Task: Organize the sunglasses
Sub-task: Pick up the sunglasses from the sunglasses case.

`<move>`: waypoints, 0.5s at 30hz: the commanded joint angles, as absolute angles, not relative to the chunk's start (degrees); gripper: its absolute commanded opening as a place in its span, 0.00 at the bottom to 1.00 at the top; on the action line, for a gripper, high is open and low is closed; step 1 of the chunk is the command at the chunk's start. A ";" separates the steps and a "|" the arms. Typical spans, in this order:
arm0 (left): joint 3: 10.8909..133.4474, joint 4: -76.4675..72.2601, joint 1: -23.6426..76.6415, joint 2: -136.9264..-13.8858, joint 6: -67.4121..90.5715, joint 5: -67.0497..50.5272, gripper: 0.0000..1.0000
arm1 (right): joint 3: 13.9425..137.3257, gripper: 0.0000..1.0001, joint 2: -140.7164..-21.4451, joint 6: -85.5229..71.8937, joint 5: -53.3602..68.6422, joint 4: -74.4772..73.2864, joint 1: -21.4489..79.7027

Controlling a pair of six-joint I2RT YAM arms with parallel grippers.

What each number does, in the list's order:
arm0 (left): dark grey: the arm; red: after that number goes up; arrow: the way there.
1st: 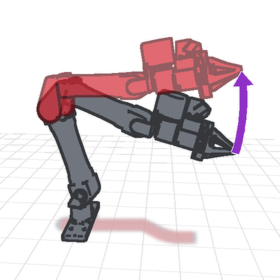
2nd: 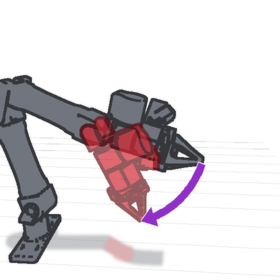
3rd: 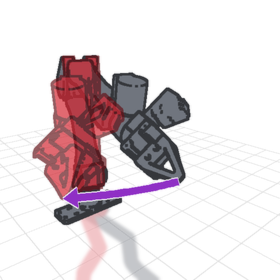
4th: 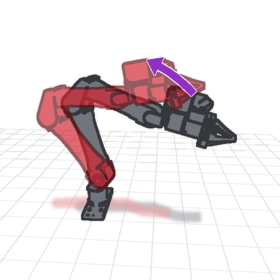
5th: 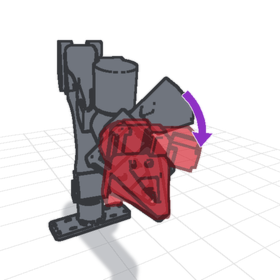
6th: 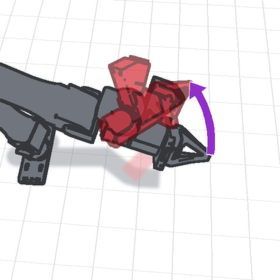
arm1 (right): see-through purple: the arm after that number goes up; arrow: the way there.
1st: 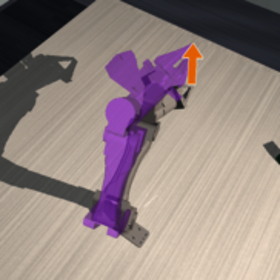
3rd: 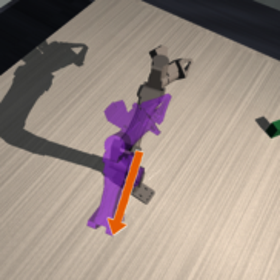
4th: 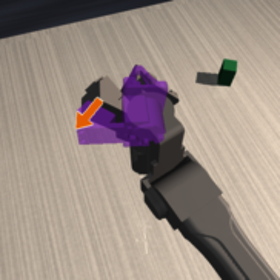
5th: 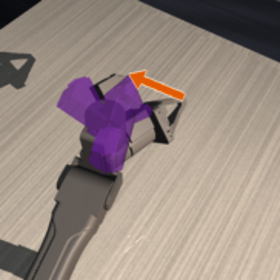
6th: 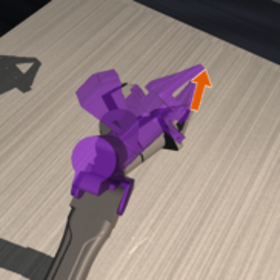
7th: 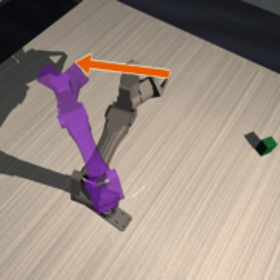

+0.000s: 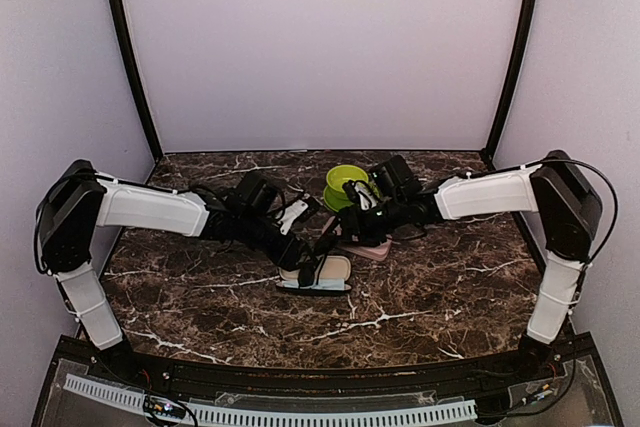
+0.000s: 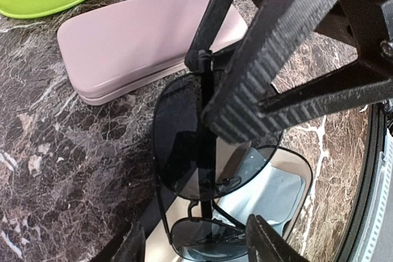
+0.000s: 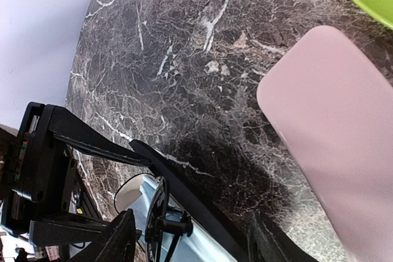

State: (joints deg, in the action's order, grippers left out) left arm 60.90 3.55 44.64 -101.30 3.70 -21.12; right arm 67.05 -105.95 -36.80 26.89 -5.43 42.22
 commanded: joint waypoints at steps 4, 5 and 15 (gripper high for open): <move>58.79 2.65 44.91 -97.79 4.57 -19.95 0.59 | 67.42 0.60 -107.93 -40.15 31.73 0.87 42.13; 58.72 2.64 44.91 -97.75 4.65 -19.99 0.59 | 67.41 0.59 -108.02 -40.37 32.14 1.41 42.10; 60.22 2.34 44.92 -99.95 8.82 -19.93 0.58 | 67.50 0.52 -109.44 -41.77 34.42 4.19 42.15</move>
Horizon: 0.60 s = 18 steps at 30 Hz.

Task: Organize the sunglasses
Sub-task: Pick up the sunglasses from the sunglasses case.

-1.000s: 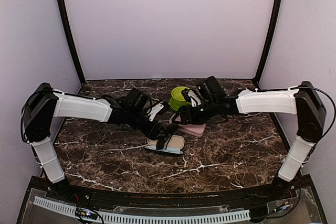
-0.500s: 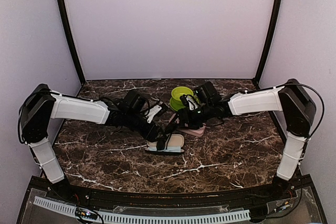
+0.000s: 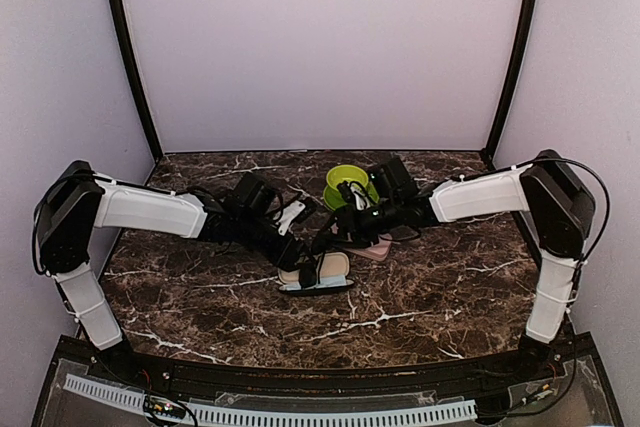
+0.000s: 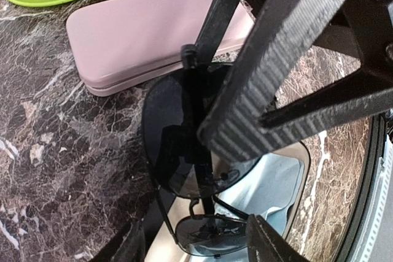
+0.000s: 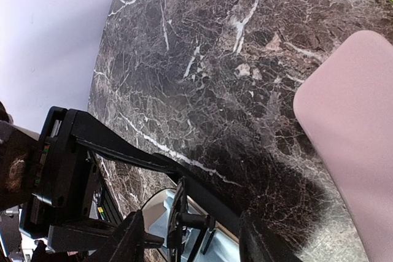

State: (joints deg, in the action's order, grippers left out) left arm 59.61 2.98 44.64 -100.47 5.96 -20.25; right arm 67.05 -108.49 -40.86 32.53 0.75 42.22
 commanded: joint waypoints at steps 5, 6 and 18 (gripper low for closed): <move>59.92 0.95 44.98 -100.82 10.59 -20.38 0.58 | 68.00 0.50 -110.01 -41.84 34.86 4.57 42.19; 59.96 0.78 45.00 -101.08 10.70 -20.47 0.57 | 68.10 0.49 -110.22 -41.84 34.95 4.66 42.19; 62.04 0.77 45.26 -103.00 9.81 -20.57 0.56 | 69.68 0.41 -112.06 -42.54 36.02 5.73 42.89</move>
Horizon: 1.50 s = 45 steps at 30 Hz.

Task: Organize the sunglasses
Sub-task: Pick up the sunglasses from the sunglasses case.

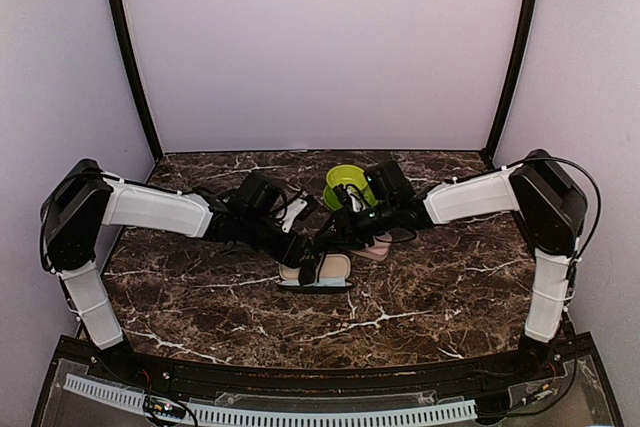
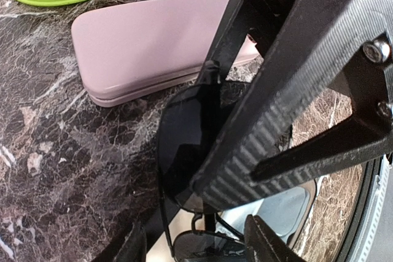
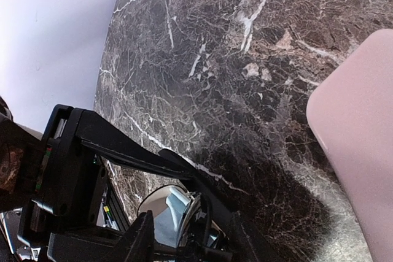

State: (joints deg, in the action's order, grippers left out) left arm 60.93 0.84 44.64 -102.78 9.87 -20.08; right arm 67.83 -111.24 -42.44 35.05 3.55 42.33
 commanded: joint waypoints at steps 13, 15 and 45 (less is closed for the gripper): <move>62.81 2.38 45.87 -102.31 9.32 -19.55 0.57 | 69.52 0.29 -110.04 -42.45 34.71 5.17 43.03; 62.93 2.61 46.03 -102.18 9.29 -19.19 0.57 | 69.52 0.28 -109.75 -42.40 34.62 5.10 43.07; 61.82 2.41 46.23 -94.22 9.78 -17.48 0.62 | 66.69 0.21 -103.12 -44.03 32.91 7.97 42.98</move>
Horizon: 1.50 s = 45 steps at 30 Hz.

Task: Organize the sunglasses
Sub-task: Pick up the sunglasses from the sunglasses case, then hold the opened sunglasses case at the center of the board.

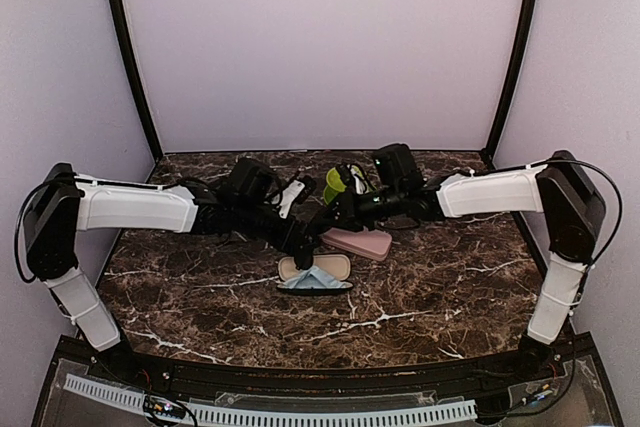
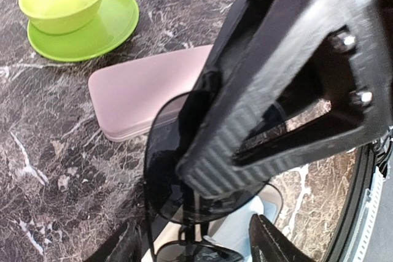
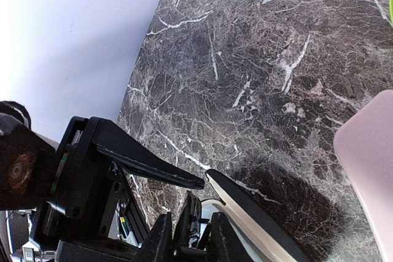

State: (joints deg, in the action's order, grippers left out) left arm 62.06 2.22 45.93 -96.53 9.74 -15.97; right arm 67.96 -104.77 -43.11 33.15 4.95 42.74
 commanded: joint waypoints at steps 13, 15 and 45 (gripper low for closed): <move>59.15 2.37 46.23 -92.47 10.35 -19.15 0.62 | 61.92 0.23 -102.31 -45.38 31.16 10.63 43.29; 58.28 2.90 46.28 -91.77 10.41 -18.88 0.61 | 61.88 0.23 -102.47 -45.27 30.74 10.99 43.52; 52.15 2.95 49.91 -95.01 9.67 -31.29 0.34 | 63.66 0.25 -103.03 -44.30 29.11 9.79 44.03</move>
